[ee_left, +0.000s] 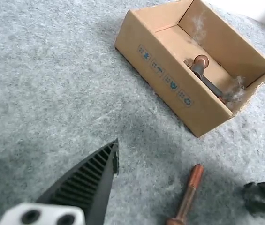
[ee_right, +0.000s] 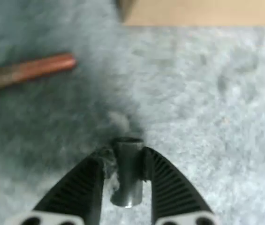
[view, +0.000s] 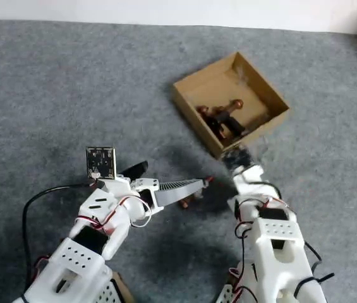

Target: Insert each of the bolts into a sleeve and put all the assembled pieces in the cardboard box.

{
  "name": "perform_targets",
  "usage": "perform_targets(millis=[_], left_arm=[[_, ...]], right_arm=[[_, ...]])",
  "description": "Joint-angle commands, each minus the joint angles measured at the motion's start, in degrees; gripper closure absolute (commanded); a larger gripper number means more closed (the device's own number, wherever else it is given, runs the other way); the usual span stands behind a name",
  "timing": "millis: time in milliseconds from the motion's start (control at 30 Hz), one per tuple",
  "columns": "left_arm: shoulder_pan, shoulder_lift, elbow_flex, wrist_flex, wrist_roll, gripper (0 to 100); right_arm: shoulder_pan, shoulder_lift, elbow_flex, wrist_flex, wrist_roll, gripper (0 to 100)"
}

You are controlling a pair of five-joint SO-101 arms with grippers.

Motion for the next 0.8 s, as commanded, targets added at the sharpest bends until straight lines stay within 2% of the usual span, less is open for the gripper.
perform_targets(millis=[0, 67, 300, 433, 633, 767], left_arm=[[-0.66, -0.66, -1.1, -0.62, -0.26, 40], [-0.66, -0.66, -1.27, -0.62, -0.18, 40], [-0.66, -0.66, -1.27, -0.62, -0.26, 40], [-0.66, -0.31, -2.24, -0.44, 0.0, 40], [-0.66, -0.13, -10.86, 16.26, 4.84, 40], [-0.66, -0.13, -11.3, 17.49, 4.92, 40]], right_arm=[[2.33, -0.92, -5.49, -0.48, -9.93, 99.5], [2.86, -0.92, -6.81, -0.31, -12.84, 99.5], [3.12, -0.92, -14.11, 10.59, -13.54, 99.5], [3.21, -0.92, -17.54, 12.97, -22.95, 99.5], [3.12, -0.92, -18.33, 12.97, -37.1, 99.5], [4.53, -1.01, -19.38, 12.7, -40.35, 99.5]])
